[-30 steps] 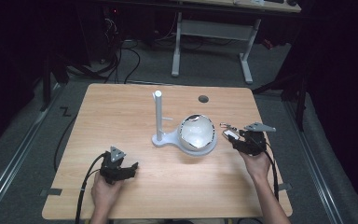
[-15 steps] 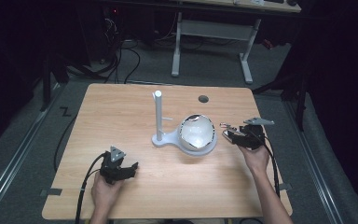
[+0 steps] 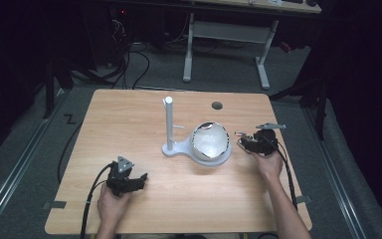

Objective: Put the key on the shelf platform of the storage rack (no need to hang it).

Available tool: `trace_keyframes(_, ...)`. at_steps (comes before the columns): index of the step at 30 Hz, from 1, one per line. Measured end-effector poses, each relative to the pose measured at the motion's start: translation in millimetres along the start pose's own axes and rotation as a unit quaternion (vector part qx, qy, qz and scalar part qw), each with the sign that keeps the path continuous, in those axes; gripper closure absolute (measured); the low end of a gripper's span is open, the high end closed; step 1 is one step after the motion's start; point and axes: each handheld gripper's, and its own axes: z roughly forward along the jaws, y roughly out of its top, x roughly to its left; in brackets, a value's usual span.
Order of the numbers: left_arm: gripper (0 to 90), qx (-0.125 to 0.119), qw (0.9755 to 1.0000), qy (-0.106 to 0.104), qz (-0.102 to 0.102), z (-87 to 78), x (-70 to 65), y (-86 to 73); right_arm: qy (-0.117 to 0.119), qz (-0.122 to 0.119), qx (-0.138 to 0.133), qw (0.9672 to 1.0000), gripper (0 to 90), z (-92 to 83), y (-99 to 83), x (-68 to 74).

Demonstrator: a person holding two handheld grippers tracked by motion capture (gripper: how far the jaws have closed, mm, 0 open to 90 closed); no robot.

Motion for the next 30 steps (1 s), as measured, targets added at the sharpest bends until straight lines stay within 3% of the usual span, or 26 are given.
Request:
trace_keyframes(5, 23.8, 0.0, 1.0, 0.0, 0.0, 0.0, -0.1, 0.0, 0.003, 0.006, 0.023, 0.9997, 36.9, 13.3, -5.1, -3.1)
trace_keyframes(21, 23.8, 0.0, 1.0, 0.0, 0.0, 0.0, 0.0, 0.0, 0.002, 0.005, 0.048, 0.9988, 38.8, 28.8, -11.2, -2.6)
trace_keyframes(30, 23.8, 0.0, 1.0, 0.0, 0.0, 0.0, -0.1, 0.0, 0.001, 0.009, 0.039, 0.9992, 40.9, 33.5, -12.1, -1.6)
